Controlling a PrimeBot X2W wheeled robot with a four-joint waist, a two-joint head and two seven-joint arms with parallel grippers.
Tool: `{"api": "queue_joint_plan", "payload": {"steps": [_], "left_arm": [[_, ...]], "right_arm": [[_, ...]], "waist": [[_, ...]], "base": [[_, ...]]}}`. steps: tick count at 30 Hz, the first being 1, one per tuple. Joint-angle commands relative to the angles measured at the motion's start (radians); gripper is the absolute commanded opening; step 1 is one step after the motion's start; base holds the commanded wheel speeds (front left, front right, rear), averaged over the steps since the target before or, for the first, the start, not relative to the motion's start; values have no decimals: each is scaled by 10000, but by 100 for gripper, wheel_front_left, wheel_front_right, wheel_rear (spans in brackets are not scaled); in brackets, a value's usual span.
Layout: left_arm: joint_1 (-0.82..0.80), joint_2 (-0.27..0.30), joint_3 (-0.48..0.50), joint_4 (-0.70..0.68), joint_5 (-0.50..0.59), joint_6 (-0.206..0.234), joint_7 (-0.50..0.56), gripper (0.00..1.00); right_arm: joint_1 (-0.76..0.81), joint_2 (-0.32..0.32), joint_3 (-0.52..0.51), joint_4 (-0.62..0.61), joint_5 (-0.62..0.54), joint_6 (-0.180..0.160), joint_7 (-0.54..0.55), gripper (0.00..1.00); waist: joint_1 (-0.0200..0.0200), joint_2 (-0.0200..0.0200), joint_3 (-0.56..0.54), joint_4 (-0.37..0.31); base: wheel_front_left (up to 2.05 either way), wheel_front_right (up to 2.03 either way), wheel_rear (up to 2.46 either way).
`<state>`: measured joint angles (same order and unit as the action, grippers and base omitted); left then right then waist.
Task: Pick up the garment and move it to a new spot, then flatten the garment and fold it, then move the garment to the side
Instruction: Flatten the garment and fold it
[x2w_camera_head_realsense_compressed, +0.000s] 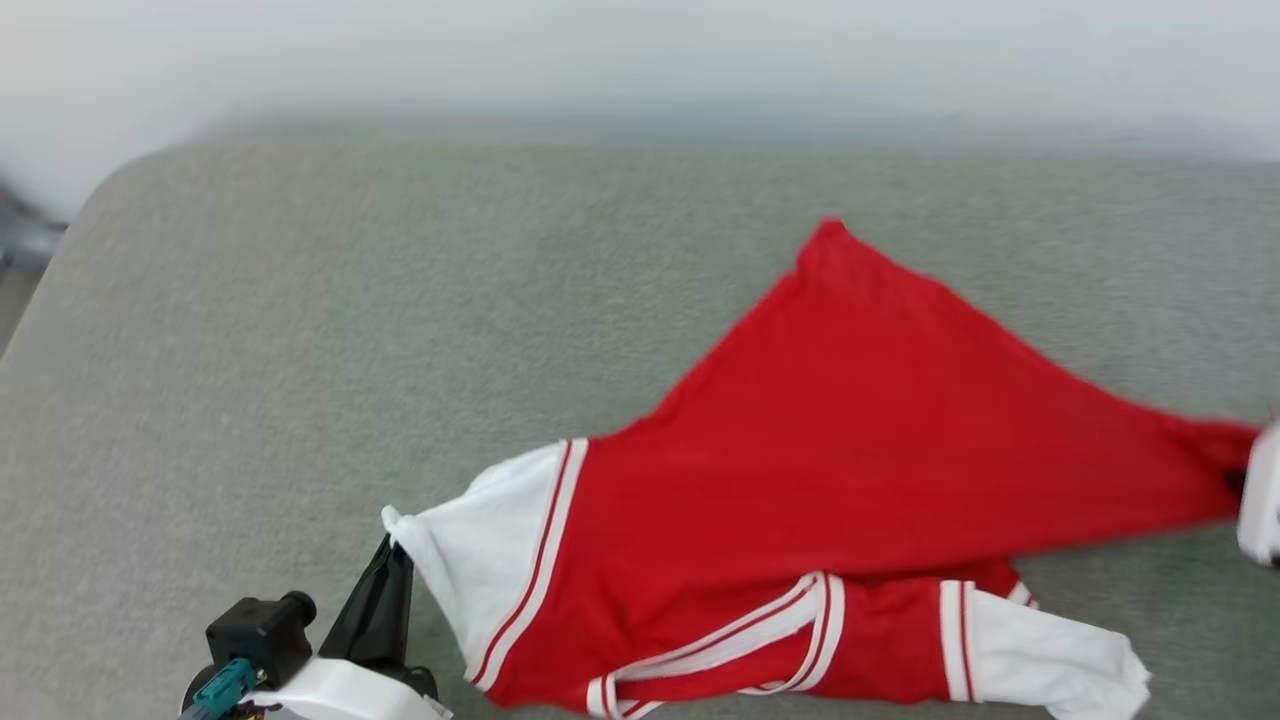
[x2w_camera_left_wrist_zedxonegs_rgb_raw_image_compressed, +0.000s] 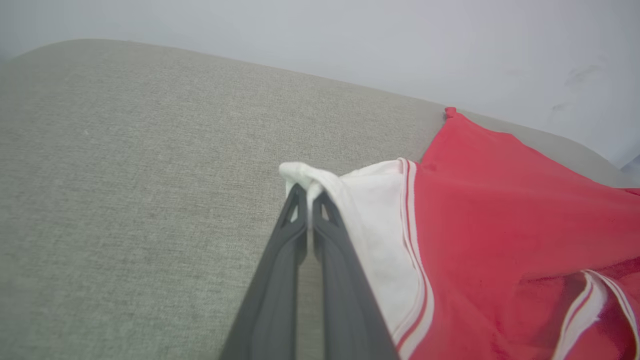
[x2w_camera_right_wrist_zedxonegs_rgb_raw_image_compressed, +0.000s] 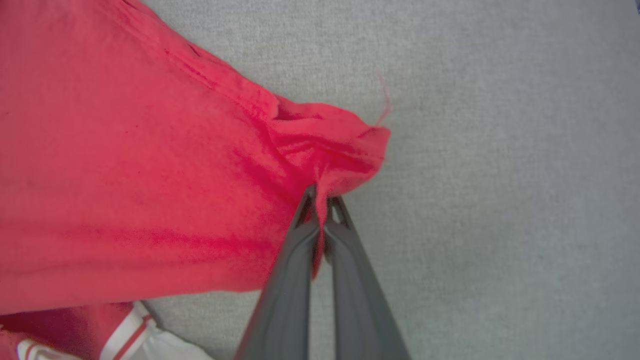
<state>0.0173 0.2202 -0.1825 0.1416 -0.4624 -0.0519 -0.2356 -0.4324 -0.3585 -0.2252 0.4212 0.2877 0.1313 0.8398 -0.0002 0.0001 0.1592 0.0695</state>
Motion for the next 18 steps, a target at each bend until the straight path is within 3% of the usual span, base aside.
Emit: {"api": "queue_joint_plan", "payload": {"steps": [1,9,13,18], "left_arm": [[143,75,66,-58,-55,69,34,0],[805,253,268,-67,-245,335,263,0],[1062,339,374,-55,-346,442,357,0],[1163,408,403,-155,-377,522,460,0]], "right_arm": [[692,43,-142,-505,62,-11,49,0],[4463,1352,-1548,-3551,309,-9,377,0],[5784,2260,-1986,-4477,247,-9,343,0],[6895,2932,-2247,-4897,308,-9,-2,0]], "waist": [[2,-1,-424,-432],[2,-1,-993,-983],[2,-1,-1188,-1184],[2,-1,-1160,-1276]], "base": [[0,0,0],[0,0,0],[0,0,0],[0,0,0]]}}
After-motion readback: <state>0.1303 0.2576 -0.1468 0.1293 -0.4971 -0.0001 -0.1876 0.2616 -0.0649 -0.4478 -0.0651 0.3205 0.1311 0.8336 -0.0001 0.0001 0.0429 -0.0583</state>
